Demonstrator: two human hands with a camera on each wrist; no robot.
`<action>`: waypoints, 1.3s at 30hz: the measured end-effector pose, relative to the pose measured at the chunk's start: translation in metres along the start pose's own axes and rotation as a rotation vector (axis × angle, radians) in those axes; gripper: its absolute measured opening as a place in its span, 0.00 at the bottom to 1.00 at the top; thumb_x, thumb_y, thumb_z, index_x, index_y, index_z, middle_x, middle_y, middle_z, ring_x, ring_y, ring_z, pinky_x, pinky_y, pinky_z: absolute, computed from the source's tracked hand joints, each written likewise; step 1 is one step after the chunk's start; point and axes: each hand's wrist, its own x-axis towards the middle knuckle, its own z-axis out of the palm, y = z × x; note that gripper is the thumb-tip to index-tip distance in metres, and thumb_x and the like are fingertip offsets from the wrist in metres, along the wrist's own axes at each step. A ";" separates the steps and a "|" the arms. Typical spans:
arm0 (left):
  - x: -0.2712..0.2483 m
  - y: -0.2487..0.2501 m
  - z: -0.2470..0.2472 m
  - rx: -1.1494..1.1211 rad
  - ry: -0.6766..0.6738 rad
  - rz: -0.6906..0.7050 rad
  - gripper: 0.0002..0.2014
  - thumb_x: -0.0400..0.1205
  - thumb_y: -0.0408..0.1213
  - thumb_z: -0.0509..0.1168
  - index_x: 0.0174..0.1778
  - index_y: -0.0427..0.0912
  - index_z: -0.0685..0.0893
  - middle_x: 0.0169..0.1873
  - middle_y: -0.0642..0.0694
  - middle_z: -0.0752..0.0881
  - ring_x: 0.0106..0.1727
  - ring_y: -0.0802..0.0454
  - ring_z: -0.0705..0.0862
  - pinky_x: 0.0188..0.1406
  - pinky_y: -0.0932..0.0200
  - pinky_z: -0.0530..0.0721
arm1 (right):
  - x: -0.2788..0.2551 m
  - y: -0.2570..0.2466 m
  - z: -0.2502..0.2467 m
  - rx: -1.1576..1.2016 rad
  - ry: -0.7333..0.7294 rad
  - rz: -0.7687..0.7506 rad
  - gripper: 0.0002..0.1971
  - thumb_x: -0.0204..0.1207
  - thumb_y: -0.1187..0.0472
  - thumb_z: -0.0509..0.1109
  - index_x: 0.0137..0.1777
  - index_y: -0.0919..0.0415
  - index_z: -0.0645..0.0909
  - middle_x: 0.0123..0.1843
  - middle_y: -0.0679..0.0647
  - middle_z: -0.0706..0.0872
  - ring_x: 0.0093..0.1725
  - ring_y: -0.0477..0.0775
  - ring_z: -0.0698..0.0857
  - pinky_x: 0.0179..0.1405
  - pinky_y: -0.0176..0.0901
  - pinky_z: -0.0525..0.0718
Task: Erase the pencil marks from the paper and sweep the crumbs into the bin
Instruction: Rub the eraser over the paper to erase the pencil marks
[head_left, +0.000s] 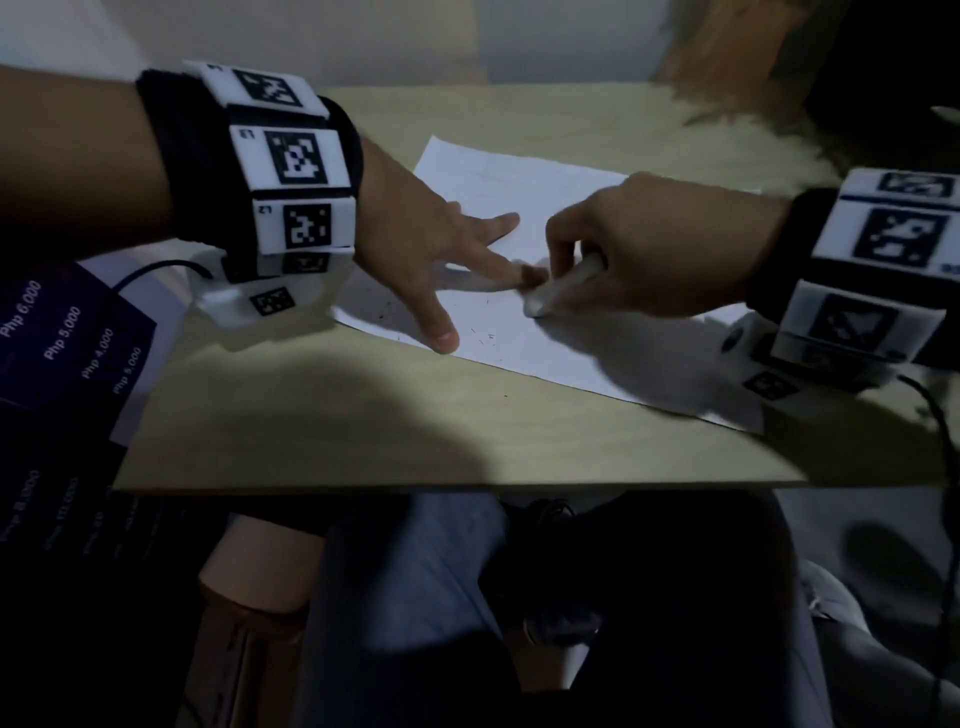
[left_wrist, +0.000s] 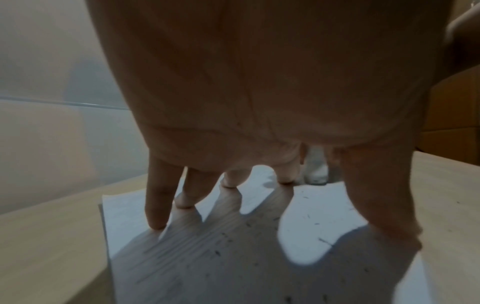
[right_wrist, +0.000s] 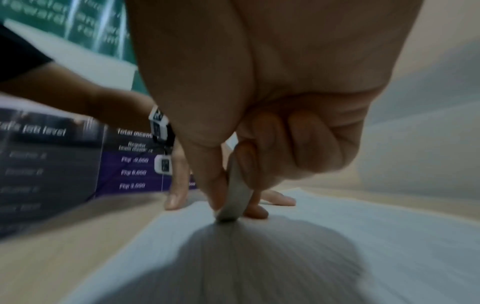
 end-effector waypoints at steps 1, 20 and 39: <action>-0.001 0.000 0.001 -0.003 -0.005 0.001 0.47 0.71 0.74 0.63 0.78 0.86 0.36 0.83 0.60 0.22 0.90 0.41 0.41 0.87 0.39 0.51 | -0.002 -0.001 0.003 -0.034 0.039 -0.007 0.22 0.70 0.31 0.63 0.46 0.48 0.80 0.38 0.45 0.82 0.36 0.47 0.78 0.41 0.47 0.74; 0.000 0.000 0.004 0.031 -0.012 0.013 0.51 0.64 0.77 0.57 0.76 0.84 0.30 0.82 0.59 0.21 0.90 0.39 0.40 0.87 0.37 0.52 | -0.005 0.003 0.001 -0.009 -0.015 0.035 0.19 0.71 0.33 0.69 0.46 0.49 0.80 0.40 0.44 0.83 0.38 0.47 0.80 0.41 0.47 0.75; -0.002 -0.009 0.012 0.048 -0.006 0.059 0.49 0.67 0.76 0.58 0.78 0.86 0.34 0.81 0.62 0.19 0.89 0.43 0.36 0.86 0.38 0.54 | -0.004 -0.012 0.001 0.050 -0.096 -0.011 0.19 0.71 0.32 0.71 0.45 0.48 0.81 0.36 0.43 0.83 0.38 0.41 0.79 0.39 0.45 0.73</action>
